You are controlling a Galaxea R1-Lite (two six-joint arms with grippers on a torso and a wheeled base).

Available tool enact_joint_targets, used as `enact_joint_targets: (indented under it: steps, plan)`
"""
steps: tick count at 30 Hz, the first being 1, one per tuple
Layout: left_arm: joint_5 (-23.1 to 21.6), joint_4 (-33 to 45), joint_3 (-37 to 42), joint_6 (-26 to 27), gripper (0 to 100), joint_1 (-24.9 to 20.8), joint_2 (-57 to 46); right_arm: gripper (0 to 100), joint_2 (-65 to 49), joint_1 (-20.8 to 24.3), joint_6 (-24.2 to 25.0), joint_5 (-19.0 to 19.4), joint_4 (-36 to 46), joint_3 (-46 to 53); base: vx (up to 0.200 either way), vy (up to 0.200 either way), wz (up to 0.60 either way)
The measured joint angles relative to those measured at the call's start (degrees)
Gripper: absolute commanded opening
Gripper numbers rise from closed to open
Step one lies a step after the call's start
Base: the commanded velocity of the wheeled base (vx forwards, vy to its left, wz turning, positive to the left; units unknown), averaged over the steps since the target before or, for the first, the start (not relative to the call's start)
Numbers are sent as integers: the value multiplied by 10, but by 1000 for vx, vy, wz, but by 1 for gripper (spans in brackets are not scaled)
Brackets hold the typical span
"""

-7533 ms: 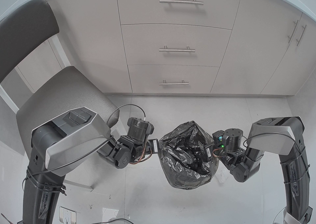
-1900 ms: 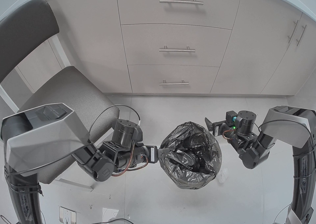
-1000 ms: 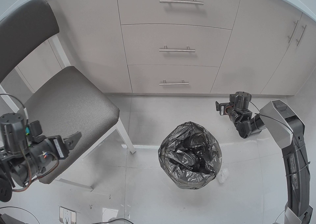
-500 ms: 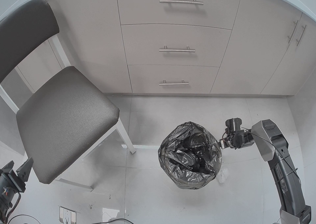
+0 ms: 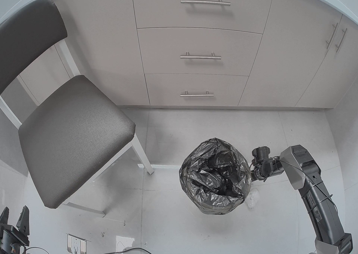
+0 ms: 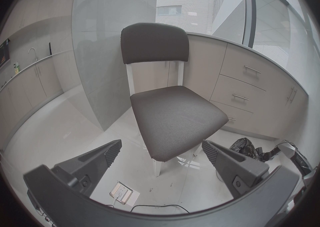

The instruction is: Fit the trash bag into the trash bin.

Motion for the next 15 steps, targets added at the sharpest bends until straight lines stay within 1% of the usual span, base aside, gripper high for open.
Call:
enact_joint_targets:
  steps: [8, 15]
  plan:
    - [-3, 3, 24, 6, 100, -3, -35, 100, 4, 14, 1, 2, 20, 0, 0, 0, 0]
    - [-4, 3, 31, 17, 100, -3, -48, 100, 5, 22, -4, 27, 65, -1, 0, 0, 0]
